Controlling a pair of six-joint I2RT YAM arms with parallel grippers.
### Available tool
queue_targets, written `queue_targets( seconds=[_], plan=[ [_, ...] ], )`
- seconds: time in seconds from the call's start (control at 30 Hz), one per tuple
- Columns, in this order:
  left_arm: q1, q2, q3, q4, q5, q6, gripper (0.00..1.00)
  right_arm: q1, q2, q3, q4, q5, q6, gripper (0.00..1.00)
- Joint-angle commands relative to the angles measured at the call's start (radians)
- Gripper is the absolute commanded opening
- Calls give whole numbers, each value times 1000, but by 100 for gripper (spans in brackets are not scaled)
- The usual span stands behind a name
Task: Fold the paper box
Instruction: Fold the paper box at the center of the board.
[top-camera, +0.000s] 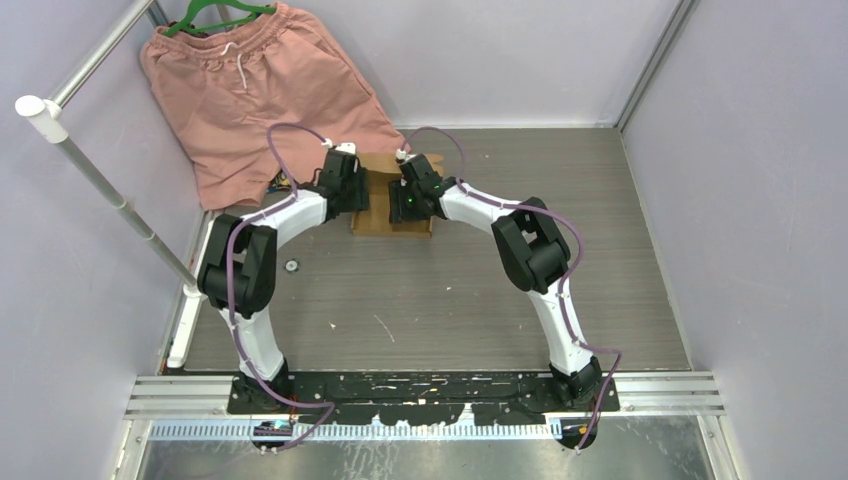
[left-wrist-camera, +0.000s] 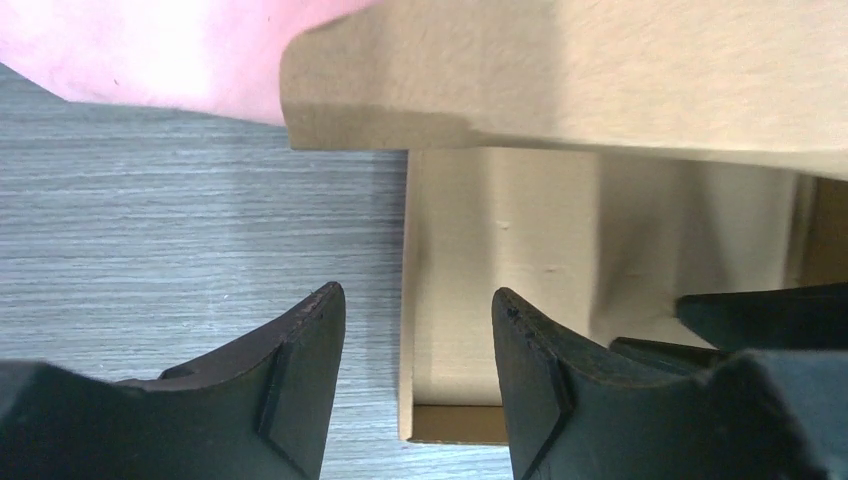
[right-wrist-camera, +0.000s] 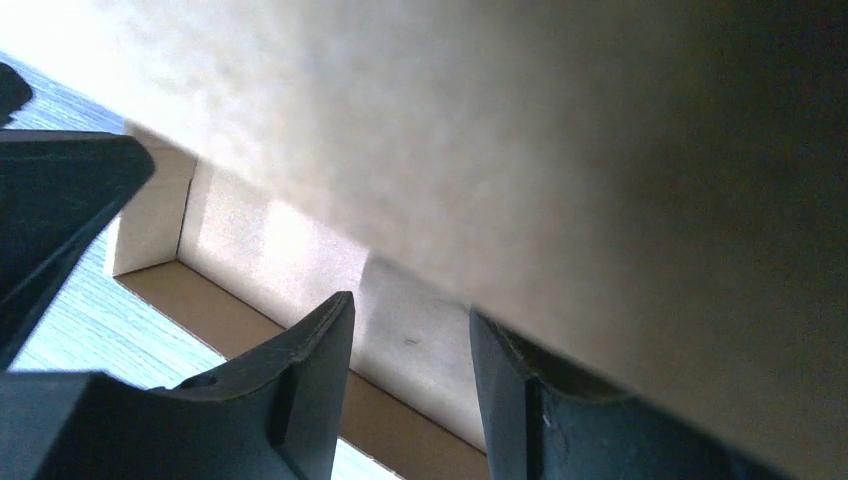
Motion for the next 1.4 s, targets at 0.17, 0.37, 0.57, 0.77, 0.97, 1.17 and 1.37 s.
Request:
queue_targets(
  seconds=[0.17, 0.37, 0.57, 0.77, 0.97, 1.17, 1.37],
  plan=[
    [12, -97, -8, 35, -5, 0, 53, 0, 90, -59, -260, 13, -18, 53],
    [18, -111, -54, 38, -27, -24, 53, 0, 8, -139, -231, 21, -26, 55],
    [18, -112, -62, 38, -21, -30, 53, 0, -116, -225, -205, 12, -41, 58],
    [18, -132, -73, 41, -4, -31, 53, 0, -265, -318, -113, -62, -57, 66],
    [18, -168, -93, 49, 18, -36, 52, 9, -405, -380, -24, -107, -55, 89],
    [20, -201, -91, 36, 31, -27, 52, 14, -543, -413, 37, -153, -38, 91],
    [31, -232, -78, 13, 47, -28, 53, 3, -654, -365, -7, -164, -27, 90]
  ],
)
